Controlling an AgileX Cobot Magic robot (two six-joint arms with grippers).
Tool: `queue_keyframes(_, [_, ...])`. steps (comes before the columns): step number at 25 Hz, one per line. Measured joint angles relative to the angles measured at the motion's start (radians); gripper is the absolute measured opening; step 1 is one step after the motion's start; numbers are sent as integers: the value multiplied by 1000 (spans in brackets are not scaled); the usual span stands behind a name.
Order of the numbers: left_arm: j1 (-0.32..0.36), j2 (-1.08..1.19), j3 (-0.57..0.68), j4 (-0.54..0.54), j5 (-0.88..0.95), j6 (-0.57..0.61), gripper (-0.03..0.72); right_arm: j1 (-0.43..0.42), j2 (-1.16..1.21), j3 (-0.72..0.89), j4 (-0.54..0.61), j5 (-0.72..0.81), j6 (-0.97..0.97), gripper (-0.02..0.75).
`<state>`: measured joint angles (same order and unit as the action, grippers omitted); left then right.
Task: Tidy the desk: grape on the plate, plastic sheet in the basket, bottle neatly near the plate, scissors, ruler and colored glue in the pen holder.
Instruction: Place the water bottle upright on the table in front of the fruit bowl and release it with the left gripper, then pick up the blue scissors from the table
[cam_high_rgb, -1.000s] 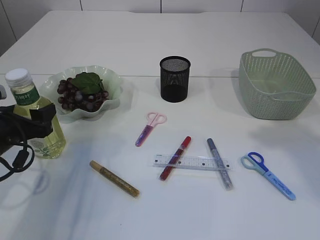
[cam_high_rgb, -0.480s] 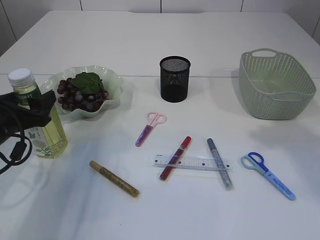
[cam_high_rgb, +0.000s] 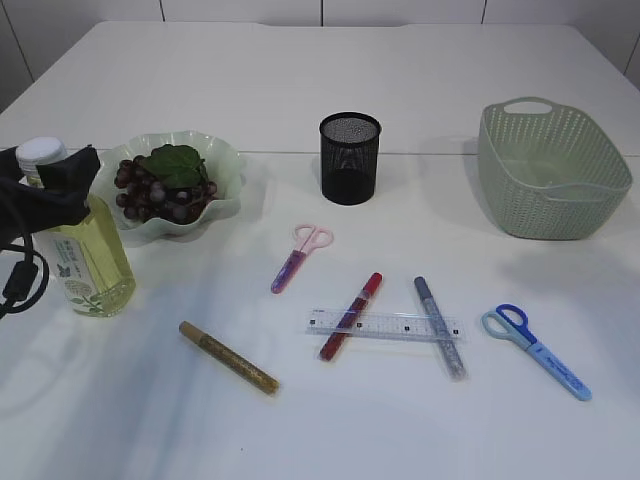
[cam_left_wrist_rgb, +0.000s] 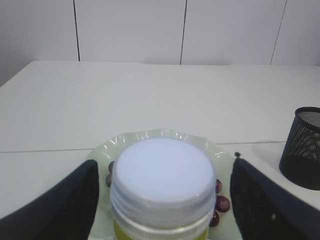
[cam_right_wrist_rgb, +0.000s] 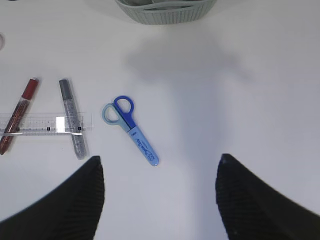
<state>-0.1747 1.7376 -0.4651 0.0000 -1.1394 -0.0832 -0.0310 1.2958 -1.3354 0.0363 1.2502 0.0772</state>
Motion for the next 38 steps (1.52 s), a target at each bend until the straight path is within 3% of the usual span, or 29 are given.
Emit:
queue_keyframes(10, [0, -94, 0, 0, 2, 8, 592, 0, 0, 0, 0, 0, 0, 541])
queue_keyframes(16, [0, -192, 0, 0, 96, 10, 583, 0, 0, 0, 0, 0, 0, 542])
queue_keyframes(27, [0, -425, 3, 0, 433, 10, 552, 0, 0, 0, 0, 0, 0, 542])
queue_keyframes(38, [0, -712, -128, 0, 1091, 12, 522, 0, 0, 0, 6, 0, 0, 542])
